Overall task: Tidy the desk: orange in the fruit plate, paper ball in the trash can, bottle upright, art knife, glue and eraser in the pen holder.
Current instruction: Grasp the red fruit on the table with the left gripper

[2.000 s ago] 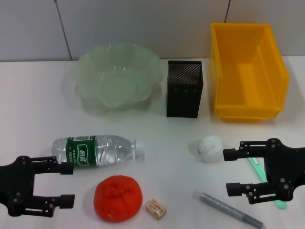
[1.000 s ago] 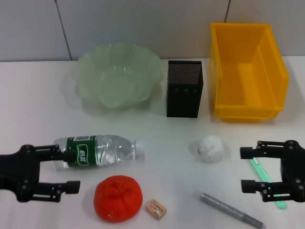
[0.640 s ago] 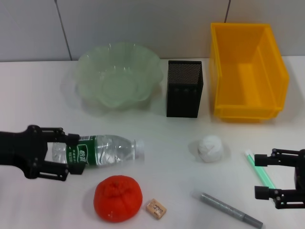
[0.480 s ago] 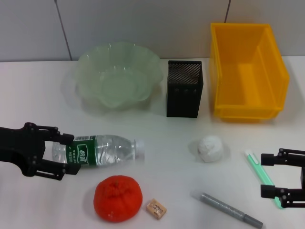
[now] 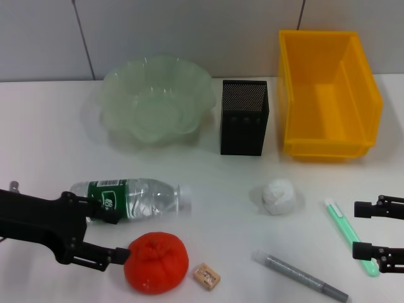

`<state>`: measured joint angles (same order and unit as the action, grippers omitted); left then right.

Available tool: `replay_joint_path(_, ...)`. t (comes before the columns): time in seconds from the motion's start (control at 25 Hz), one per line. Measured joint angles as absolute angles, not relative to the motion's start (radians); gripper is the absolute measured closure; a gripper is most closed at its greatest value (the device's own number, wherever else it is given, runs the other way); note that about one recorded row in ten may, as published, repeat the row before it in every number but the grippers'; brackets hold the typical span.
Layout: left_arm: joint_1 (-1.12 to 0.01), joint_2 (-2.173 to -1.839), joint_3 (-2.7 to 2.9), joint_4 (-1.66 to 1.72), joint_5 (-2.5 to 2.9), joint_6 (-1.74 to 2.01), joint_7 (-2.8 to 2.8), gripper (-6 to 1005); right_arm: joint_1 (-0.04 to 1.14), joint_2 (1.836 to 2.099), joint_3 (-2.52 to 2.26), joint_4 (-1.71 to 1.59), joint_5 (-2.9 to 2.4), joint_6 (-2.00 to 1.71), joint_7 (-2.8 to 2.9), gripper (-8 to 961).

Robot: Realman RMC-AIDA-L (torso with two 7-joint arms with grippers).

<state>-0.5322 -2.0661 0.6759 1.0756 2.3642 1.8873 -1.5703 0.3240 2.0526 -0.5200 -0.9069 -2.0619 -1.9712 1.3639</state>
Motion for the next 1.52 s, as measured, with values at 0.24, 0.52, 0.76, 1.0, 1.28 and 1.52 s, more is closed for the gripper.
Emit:
replay_joint_path(0.24, -0.538, -2.069, 0.702, 0.946, 2.339, 1.829, -1.548, 185, 0.328, 2.053, -0.524, -0.907, -2.063, -1.968, 1.363, 194)
replay_joint_path(0.52, -0.528, -2.07, 0.795, 0.837, 2.263, 1.714, -1.491, 185, 0.328, 2.06, -0.53, -0.907, -2.063, -1.962, 1.362, 194)
replay_joint_path(0.76, -0.538, -2.071, 0.819, 0.778, 2.251, 1.671, -1.459, 185, 0.328, 2.062, -0.529, -0.903, -2.063, -1.96, 1.357, 195)
replay_joint_path(1.0, -0.537, -2.073, 0.822, 0.726, 2.236, 1.616, -1.384, 190, 0.328, 2.062, -0.524, -0.899, -2.063, -1.96, 1.351, 195)
replay_joint_path(1.28, -0.525, -2.07, 0.822, 0.719, 2.238, 1.602, -1.343, 226, 0.324, 2.062, -0.521, -0.897, -2.062, -1.956, 1.35, 195)
replay_joint_path(1.52, -0.514, -2.069, 0.82, 0.718, 2.234, 1.601, -1.322, 489, 0.325, 2.062, -0.522, -0.897, -2.061, -1.947, 1.35, 195)
